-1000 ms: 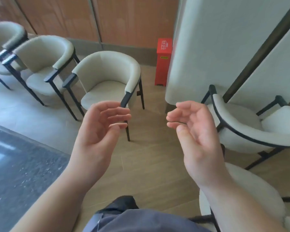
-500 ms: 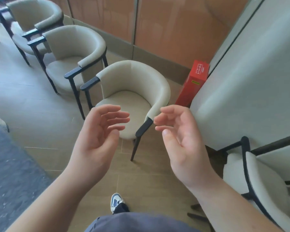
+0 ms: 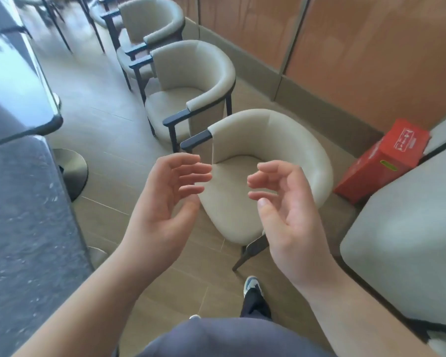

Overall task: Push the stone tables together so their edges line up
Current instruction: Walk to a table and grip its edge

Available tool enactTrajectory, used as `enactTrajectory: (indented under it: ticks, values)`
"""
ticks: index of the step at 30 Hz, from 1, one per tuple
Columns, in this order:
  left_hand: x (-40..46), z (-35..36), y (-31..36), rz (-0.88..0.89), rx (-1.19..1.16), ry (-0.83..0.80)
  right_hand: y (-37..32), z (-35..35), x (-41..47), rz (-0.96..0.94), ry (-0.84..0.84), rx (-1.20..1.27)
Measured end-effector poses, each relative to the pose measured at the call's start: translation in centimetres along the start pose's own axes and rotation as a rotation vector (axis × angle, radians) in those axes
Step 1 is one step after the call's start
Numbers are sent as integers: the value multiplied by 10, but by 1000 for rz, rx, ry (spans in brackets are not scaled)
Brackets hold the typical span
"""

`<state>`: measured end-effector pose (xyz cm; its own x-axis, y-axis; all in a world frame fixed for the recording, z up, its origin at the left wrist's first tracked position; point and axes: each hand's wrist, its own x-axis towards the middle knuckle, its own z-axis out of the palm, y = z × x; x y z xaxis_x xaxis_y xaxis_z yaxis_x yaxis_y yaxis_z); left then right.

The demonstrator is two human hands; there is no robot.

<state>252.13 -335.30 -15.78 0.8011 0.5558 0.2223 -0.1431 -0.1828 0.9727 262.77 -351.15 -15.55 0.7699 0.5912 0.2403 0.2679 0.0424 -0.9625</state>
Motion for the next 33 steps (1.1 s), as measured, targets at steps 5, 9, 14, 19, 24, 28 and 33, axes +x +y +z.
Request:
enactTrajectory:
  ticks: [5,9,14,19,24,28,33]
  values:
    - [40,19,-4,-8,50,199,22,-22,67,-8,-196,92]
    - [62,28,-10,-39,101,328,38,-26,126,11,-315,127]
    - [54,-4,-14,-74,118,570,49,19,159,30,-527,164]
    - [30,-62,-31,-107,117,793,54,92,167,43,-728,160]
    - [10,-136,-50,-134,102,880,47,179,179,52,-792,142]
    - [4,-188,-57,-143,102,952,39,244,186,42,-878,140]
    - [-4,-224,-68,-133,69,1070,35,304,200,-14,-975,130]
